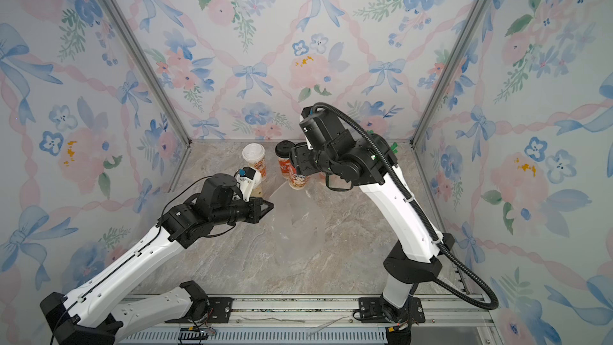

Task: Pack milk tea into plastic carrier bags
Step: Place the milk tea cup in the plastic carrier bag.

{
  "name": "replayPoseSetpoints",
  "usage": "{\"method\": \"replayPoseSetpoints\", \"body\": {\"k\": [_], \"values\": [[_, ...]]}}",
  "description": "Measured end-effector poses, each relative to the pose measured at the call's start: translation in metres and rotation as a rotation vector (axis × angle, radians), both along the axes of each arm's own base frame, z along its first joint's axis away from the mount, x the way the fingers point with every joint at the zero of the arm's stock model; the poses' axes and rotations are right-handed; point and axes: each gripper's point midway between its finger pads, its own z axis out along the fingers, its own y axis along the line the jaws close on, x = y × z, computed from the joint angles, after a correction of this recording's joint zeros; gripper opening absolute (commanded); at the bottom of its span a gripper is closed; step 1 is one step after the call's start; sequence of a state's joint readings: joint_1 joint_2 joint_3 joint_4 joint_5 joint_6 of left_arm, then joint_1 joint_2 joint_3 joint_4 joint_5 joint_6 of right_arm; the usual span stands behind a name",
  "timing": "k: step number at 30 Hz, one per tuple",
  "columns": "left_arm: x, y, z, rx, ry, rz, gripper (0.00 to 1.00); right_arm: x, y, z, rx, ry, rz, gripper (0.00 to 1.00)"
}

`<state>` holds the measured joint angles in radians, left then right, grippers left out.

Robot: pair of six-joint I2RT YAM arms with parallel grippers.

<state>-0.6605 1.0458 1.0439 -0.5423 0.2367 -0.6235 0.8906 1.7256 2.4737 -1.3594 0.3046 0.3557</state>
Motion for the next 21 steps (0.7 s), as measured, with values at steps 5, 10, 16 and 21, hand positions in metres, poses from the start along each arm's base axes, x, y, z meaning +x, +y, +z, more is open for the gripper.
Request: {"method": "replayPoseSetpoints", "body": {"k": [5, 10, 16, 21], "values": [[0.000, 0.001, -0.008, 0.006, 0.017, 0.009, 0.00, -0.025, -0.002, 0.016, 0.044, -0.015, 0.038, 0.56], [0.000, 0.004, -0.008, 0.012, 0.010, 0.022, 0.00, -0.034, 0.004, 0.008, 0.037, 0.010, 0.057, 0.55], [0.000, 0.005, -0.007, 0.010, 0.004, 0.025, 0.00, -0.036, 0.017, -0.026, -0.024, 0.081, 0.065, 0.54], [0.000, 0.005, -0.007, 0.010, 0.004, 0.025, 0.00, -0.026, 0.028, -0.060, -0.071, 0.114, 0.049, 0.52]]}}
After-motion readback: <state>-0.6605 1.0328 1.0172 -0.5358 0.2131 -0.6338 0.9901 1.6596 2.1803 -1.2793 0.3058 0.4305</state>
